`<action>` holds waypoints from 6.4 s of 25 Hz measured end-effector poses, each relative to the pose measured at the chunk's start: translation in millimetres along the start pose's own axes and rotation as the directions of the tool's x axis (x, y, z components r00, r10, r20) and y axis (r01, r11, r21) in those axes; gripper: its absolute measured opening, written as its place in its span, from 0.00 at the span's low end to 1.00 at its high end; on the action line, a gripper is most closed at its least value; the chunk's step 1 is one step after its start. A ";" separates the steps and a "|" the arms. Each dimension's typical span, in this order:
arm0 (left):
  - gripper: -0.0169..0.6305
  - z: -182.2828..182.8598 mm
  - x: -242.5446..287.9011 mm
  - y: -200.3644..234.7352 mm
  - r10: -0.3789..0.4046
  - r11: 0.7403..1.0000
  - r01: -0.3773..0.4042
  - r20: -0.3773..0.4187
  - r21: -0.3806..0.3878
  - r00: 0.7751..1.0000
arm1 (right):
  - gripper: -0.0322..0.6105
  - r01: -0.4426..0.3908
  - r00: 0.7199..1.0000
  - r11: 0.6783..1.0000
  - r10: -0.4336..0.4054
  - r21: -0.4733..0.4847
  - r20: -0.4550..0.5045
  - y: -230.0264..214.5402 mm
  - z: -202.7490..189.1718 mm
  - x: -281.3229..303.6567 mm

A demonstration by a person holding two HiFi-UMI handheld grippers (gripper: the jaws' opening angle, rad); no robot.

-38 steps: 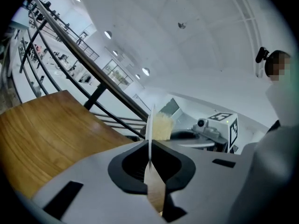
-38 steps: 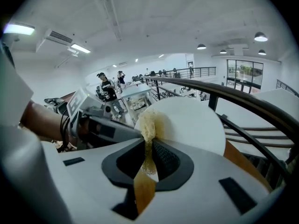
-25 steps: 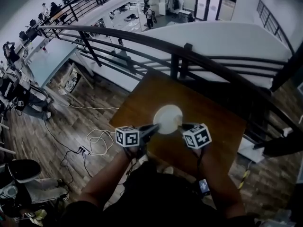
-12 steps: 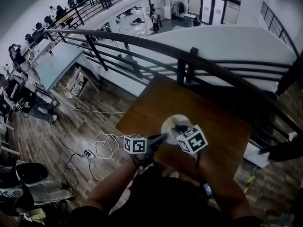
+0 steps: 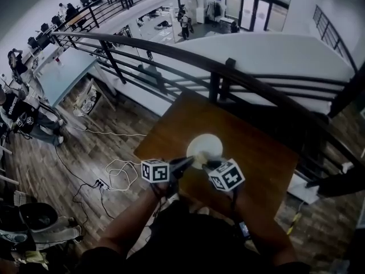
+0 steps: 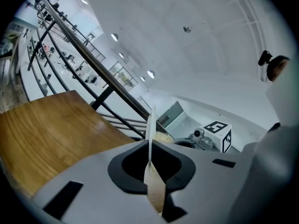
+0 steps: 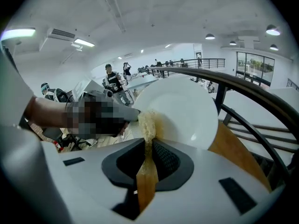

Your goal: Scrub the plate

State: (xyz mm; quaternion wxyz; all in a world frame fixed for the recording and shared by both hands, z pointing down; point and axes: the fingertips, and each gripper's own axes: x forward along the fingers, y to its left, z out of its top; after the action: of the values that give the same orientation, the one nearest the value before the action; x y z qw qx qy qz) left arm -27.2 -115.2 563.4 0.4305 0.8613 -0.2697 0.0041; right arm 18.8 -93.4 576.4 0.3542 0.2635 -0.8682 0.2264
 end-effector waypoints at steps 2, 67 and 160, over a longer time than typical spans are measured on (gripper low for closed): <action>0.06 4.4 -0.4 -0.7 -0.003 1.000 0.003 -0.004 0.015 1.000 | 0.13 0.040 0.999 0.999 -0.040 0.012 -0.007 -14.2 -6.7 -5.5; 0.06 29.5 14.4 -23.6 0.084 0.929 -0.018 -0.163 0.370 0.983 | 0.13 0.234 0.971 0.967 -0.237 0.100 0.014 -93.9 -43.7 -40.6; 0.06 69.1 22.2 -168.0 0.079 -0.840 0.028 0.071 0.542 0.994 | 0.13 -0.066 0.969 0.998 0.060 -0.013 -0.239 -60.9 19.3 -165.2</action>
State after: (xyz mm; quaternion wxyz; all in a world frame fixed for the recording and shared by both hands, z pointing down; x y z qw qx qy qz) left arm 54.8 -95.5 401.0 -0.6968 0.6424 -0.0990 0.3032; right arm 147.7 -101.6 455.2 0.4515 0.2029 -0.8296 0.2584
